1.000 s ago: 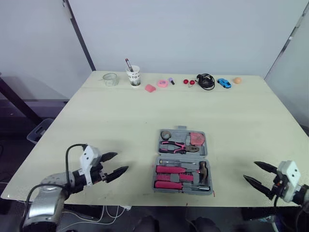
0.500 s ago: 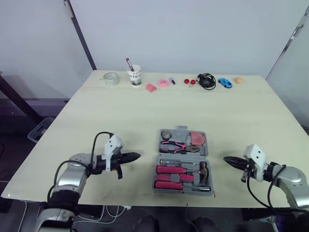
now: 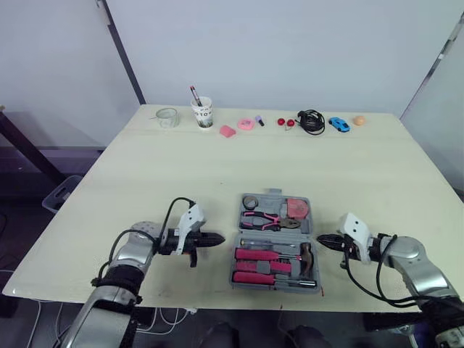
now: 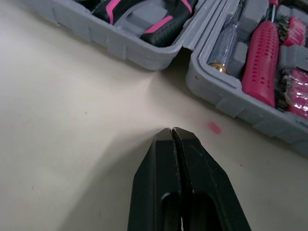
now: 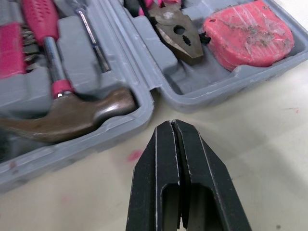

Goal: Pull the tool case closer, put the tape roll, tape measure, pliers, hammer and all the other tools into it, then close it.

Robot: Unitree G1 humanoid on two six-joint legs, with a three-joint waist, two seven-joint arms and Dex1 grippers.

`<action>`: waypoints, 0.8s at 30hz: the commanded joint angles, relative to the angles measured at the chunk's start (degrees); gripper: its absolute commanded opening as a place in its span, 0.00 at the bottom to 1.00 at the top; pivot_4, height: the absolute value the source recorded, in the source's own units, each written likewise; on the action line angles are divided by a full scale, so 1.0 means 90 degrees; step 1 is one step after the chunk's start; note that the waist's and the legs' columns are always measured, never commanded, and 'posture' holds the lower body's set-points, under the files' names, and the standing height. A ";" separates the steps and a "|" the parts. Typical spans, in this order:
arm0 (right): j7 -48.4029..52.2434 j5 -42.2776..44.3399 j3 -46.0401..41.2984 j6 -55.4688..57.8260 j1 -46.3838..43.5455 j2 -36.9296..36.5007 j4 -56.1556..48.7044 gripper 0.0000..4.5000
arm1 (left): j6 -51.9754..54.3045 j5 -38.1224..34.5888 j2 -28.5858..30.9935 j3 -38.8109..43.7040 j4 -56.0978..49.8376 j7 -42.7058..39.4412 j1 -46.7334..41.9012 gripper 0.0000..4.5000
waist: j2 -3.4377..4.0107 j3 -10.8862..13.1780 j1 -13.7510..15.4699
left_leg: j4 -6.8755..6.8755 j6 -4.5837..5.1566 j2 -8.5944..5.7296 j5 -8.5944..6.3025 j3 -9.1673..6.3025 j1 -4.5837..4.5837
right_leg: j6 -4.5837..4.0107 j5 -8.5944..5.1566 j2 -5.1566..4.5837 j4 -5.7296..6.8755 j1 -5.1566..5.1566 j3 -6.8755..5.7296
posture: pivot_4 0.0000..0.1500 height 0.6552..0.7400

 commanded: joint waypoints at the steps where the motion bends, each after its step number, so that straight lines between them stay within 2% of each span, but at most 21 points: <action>1: -0.0008 -0.0075 0.0053 0.0016 -0.0163 0.0030 0.0012 0.00 | -0.0184 0.0153 -0.0095 -0.0070 0.0213 0.0020 -0.0169 0.01 | 0.0000 0.0000 0.0002 | 0.0000 0.0000 0.0000 0.0000 0.0000 0.0000 | 0.0000 0.0000 0.0000 0.0001 0.0000 0.0000 | 1.00 1.00; 24: 0.0011 -0.0223 0.0174 -0.0270 -0.0207 0.0208 0.0249 0.00 | -0.0251 0.0549 -0.0504 -0.0313 0.0762 -0.0091 -0.0588 0.01 | 0.0001 -0.0001 0.0012 | 0.0003 0.0000 -0.0002 0.0000 -0.0002 0.0001 | 0.0000 0.0000 -0.0001 0.0007 0.0001 -0.0001 | 1.00 1.00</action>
